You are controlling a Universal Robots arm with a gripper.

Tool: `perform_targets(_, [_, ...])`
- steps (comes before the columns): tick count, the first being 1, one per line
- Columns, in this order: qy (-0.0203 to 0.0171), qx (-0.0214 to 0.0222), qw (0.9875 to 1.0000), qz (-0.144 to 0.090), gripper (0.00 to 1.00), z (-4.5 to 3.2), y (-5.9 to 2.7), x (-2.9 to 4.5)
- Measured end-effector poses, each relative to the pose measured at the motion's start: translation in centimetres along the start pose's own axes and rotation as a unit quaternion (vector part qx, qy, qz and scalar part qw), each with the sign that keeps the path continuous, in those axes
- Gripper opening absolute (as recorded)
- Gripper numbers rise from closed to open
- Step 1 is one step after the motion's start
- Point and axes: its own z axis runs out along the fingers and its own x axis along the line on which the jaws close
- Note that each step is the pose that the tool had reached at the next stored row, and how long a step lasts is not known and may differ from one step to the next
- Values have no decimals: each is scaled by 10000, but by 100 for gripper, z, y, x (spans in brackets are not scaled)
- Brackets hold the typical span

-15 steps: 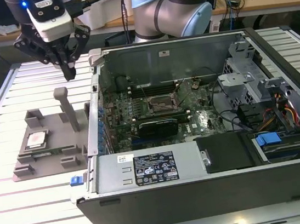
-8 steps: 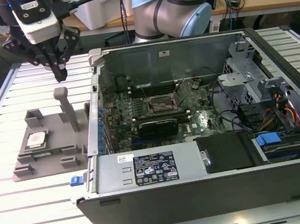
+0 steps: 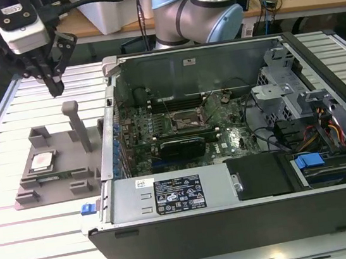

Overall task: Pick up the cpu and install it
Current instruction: 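Reach for the cpu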

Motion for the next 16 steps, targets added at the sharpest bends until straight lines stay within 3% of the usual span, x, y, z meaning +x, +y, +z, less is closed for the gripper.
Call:
perform_targets(4, [0, 0, 10000, -1, 11, -2, -8, 107])
perform_targets(9, [0, 0, 10000, -1, 11, -5, -21, 326])
perform_targets(16, [0, 0, 10000, -1, 11, -8, -36, 553])
